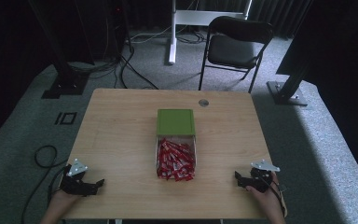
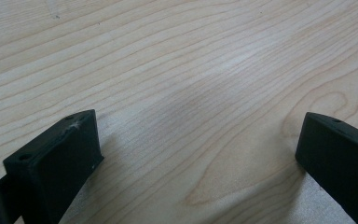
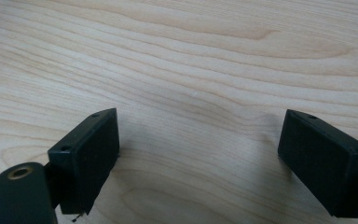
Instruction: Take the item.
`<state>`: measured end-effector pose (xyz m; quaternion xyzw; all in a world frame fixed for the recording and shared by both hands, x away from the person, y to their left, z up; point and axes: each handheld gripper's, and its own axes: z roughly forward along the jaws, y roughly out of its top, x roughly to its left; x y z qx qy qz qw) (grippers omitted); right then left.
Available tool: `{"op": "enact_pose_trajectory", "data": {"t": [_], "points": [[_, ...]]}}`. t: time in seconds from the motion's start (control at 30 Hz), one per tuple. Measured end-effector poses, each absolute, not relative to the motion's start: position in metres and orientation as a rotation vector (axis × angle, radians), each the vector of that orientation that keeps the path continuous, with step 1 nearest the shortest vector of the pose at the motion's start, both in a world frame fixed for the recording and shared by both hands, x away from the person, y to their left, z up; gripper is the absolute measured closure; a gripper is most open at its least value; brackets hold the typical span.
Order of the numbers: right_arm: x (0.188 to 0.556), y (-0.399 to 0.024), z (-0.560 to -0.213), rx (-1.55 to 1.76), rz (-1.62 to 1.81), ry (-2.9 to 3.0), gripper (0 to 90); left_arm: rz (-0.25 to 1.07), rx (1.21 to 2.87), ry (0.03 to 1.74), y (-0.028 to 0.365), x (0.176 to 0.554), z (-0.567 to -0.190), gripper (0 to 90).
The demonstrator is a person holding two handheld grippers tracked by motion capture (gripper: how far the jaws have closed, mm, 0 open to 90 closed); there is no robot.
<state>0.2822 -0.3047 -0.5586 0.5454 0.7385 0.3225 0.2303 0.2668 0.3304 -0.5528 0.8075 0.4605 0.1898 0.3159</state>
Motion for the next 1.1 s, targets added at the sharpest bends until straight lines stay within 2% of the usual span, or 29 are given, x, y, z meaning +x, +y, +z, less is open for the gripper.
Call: {"op": "enact_pose_trajectory", "data": {"t": [0.93,1.1], "points": [[0.2830,-0.3047,-0.5585,1.494,0.888,2.040,11.6,0.500,2.126,1.213,0.3304,0.2668,-0.5527,0.7],[0.2836,-0.3040,-0.5582,1.496,0.890,2.029,13.9,0.500,2.126,1.213,0.3304,0.2668,-0.5527,0.7]]}}
